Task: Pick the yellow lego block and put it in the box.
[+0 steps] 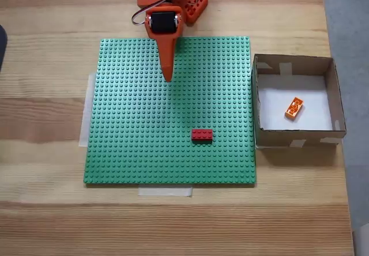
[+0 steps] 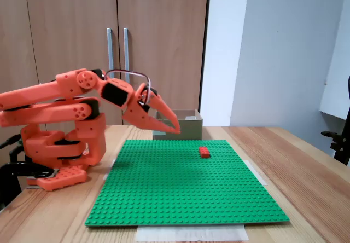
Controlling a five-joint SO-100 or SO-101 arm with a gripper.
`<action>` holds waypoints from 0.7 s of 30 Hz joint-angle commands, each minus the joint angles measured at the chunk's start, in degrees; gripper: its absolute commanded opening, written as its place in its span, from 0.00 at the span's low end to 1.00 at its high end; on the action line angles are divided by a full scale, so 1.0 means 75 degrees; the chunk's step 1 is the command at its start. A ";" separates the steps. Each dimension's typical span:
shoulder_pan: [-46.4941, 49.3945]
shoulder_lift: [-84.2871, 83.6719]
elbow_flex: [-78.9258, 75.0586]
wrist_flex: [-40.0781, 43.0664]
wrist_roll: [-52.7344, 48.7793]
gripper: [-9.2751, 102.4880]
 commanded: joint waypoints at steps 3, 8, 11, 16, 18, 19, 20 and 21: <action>0.0070 0.0059 0.0328 -0.0445 -0.0082 0.07; 0.0105 0.0059 0.0738 -0.0738 -0.0141 0.07; 0.0105 0.0059 0.0867 -0.0785 -0.0105 0.07; 0.0117 0.0059 0.1113 -0.1078 -0.0223 0.07; 0.0117 0.0059 0.1184 -0.1172 -0.0281 0.07; 0.0105 0.0059 0.1195 -0.1195 -0.0293 0.07; 0.0117 0.0059 0.1195 -0.1160 -0.0293 0.07; 0.0129 0.0059 0.1207 -0.0996 -0.0340 0.07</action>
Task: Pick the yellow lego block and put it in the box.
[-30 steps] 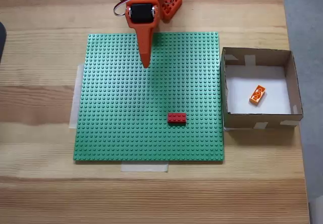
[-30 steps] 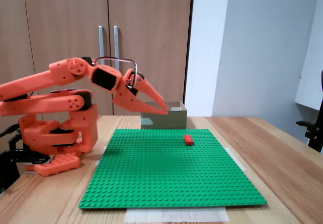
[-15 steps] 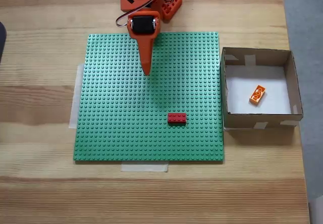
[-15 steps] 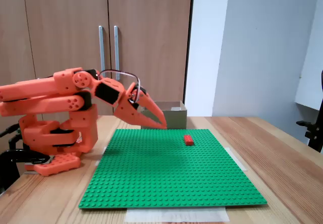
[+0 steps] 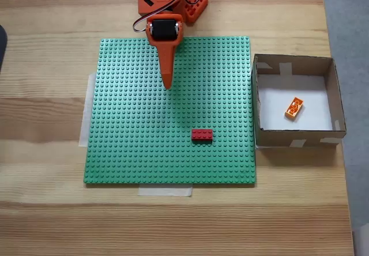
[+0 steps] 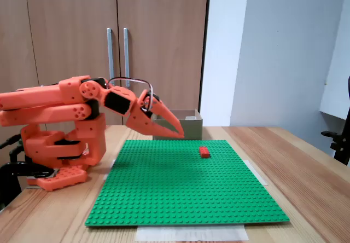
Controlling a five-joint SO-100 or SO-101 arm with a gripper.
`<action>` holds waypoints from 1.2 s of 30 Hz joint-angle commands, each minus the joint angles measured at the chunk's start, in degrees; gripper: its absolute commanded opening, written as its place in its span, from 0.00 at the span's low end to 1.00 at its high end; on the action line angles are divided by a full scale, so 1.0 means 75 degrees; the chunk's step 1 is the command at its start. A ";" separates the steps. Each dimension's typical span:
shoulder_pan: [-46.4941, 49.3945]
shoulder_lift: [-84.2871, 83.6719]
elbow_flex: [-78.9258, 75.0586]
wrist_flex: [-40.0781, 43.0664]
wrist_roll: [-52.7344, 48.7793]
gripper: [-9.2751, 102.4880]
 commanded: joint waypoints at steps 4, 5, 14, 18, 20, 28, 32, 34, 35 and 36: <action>0.0070 0.0059 0.0059 0.0281 -0.0105 0.07; 0.0082 0.0059 0.0059 0.0328 -0.0094 0.07; 0.0094 0.0059 0.0082 0.0703 0.0000 0.07; 0.0094 0.0059 0.0094 0.0867 -0.0035 0.07; 0.0105 0.0059 0.0094 0.0902 -0.0035 0.07; 0.0105 0.0059 0.0094 0.1055 -0.0176 0.07; 0.0105 0.0059 0.0094 0.1160 -0.0258 0.07; 0.0105 0.0059 0.0094 0.1184 -0.0293 0.07; 0.0105 0.0059 0.0094 0.1195 -0.0293 0.07; 0.0105 0.0059 0.0094 0.1195 -0.0293 0.07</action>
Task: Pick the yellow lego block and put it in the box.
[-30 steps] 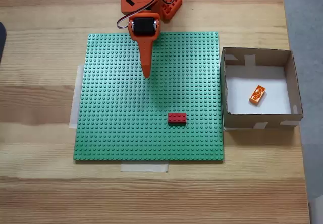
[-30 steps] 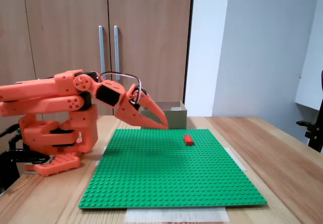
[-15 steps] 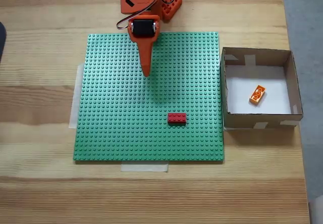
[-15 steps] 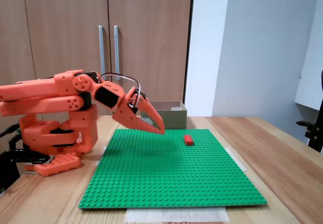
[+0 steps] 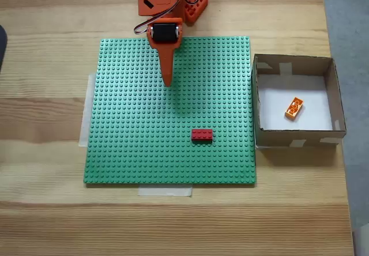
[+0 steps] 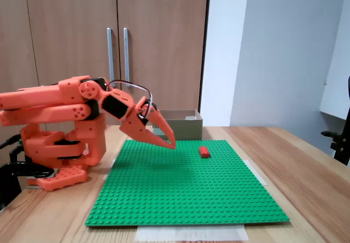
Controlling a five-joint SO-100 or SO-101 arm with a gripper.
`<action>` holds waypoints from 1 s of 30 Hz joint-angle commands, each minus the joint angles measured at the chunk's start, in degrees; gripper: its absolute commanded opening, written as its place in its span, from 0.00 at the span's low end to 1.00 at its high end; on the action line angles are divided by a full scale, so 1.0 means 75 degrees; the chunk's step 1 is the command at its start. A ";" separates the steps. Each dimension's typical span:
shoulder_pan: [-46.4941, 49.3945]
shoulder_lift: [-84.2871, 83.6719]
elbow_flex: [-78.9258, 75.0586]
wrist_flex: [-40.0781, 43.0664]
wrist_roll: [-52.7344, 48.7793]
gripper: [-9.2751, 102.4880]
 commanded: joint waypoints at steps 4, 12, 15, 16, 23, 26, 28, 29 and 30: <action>0.0012 0.0059 0.0047 0.0094 0.0047 0.07; 0.0023 0.0059 0.0047 0.0188 0.0070 0.07; 0.0023 0.0059 0.0047 0.0188 0.0082 0.07; 0.0023 0.0059 0.0047 0.0199 0.0082 0.07; 0.0059 0.0059 0.0047 0.0211 0.0117 0.07; 0.0059 0.0059 0.0047 0.0223 0.0094 0.07; 0.0047 0.0059 0.0047 0.0223 0.0094 0.07; 0.0047 0.0059 0.0047 0.0223 0.0094 0.07; 0.0047 0.0059 0.0047 0.0223 0.0082 0.07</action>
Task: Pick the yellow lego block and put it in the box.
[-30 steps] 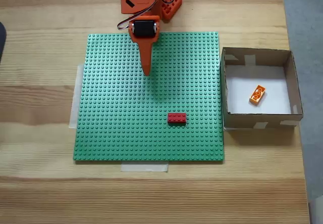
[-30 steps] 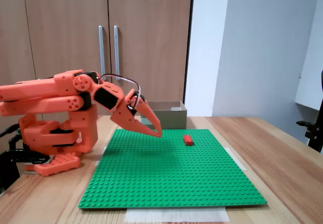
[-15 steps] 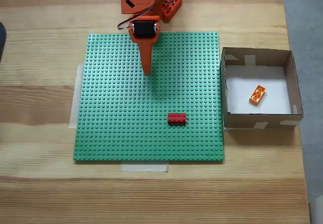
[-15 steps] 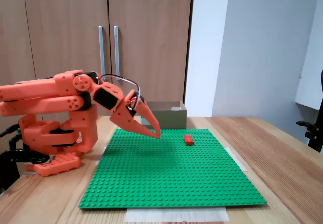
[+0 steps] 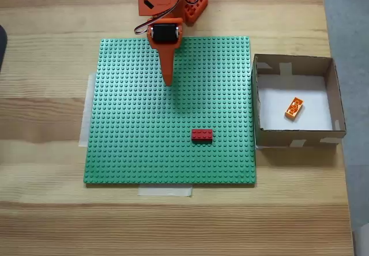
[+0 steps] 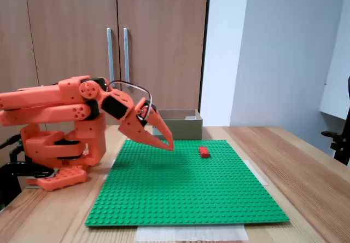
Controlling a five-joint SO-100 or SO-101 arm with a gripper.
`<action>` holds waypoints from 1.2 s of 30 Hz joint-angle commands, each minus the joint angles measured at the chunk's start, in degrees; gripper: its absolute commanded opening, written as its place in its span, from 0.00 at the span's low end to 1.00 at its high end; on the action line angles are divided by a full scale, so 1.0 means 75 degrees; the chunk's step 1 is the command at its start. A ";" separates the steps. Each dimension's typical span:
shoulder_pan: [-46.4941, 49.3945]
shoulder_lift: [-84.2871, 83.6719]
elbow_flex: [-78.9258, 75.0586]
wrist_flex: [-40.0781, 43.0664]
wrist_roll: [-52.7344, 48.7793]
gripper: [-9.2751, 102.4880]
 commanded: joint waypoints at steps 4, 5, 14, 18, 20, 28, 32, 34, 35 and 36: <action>0.0035 0.0059 0.0047 0.0012 -0.0012 0.07; 0.0035 0.0059 0.0047 0.0012 -0.0012 0.07; -0.0023 0.0059 0.0047 0.0012 -0.0094 0.07; -0.0023 0.0059 0.0047 0.0012 -0.0105 0.07; -0.0023 0.0059 0.0047 0.0012 -0.0105 0.07; -0.0023 0.0059 0.0047 0.0012 -0.0105 0.07; -0.0023 0.0059 0.0047 0.0012 -0.0105 0.07; -0.0023 0.0059 0.0047 0.0012 -0.0105 0.07; -0.0023 0.0059 0.0047 0.0012 -0.0105 0.07; -0.0023 0.0059 0.0047 0.0012 -0.0105 0.07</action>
